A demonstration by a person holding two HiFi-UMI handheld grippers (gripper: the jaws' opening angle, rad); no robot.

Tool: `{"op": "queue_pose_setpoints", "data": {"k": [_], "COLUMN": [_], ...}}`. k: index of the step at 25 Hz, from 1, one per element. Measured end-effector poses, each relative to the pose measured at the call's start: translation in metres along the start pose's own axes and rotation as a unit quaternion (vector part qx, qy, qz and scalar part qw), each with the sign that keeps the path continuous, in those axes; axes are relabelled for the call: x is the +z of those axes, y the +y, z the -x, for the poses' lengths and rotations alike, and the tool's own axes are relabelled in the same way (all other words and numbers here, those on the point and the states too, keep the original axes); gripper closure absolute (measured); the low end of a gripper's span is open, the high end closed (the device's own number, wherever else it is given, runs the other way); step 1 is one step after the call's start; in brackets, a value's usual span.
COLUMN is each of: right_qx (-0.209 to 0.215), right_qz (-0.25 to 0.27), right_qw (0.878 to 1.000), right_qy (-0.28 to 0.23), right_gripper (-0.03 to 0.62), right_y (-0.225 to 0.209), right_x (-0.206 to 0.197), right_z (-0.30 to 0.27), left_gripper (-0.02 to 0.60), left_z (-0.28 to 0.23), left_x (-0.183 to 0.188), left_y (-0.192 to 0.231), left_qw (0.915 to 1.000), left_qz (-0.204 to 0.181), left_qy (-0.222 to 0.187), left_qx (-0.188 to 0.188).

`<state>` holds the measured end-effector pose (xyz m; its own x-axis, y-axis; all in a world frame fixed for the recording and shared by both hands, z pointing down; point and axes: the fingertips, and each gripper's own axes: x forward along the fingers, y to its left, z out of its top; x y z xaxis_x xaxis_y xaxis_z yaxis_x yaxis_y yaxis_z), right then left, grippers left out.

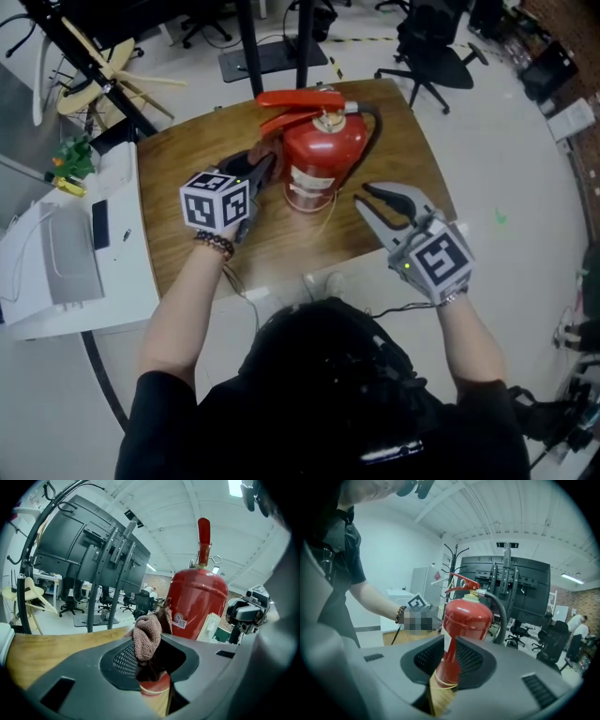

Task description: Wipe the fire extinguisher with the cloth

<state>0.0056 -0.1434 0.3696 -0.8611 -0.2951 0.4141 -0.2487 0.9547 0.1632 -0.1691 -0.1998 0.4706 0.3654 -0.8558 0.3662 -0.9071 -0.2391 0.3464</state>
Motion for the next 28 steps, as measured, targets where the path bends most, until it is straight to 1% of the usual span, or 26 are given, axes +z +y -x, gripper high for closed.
{"op": "queue_pose_setpoints", "data": {"k": [6,15,24,28], "right_qx": [0.000,0.004,0.005,0.009], "right_qz": [-0.013,-0.022,-0.031,-0.037], "right_qw": [1.000,1.000,0.999,0.999], "right_qy": [0.007,0.015,0.019,0.026], "right_gripper": [0.510,0.510,0.510,0.510], "right_y": [0.000,0.001,-0.003,-0.004], "right_x": [-0.010,-0.019,-0.030,-0.037], "right_z": [-0.004,-0.007,-0.007,-0.009], "left_gripper": [0.485,0.485,0.485,0.485], "left_z": [-0.013,-0.032,-0.045,-0.050], "left_x": [-0.027,-0.070,-0.113,-0.125], "left_y": [0.010,0.025,0.038,0.042], "left_qw": [0.9995,0.9969,0.9917,0.9889], "left_qz": [-0.002,0.008,0.018,0.016], "left_qy": [0.026,0.064,0.109,0.126], "left_qx": [0.021,0.046,0.066,0.077]}}
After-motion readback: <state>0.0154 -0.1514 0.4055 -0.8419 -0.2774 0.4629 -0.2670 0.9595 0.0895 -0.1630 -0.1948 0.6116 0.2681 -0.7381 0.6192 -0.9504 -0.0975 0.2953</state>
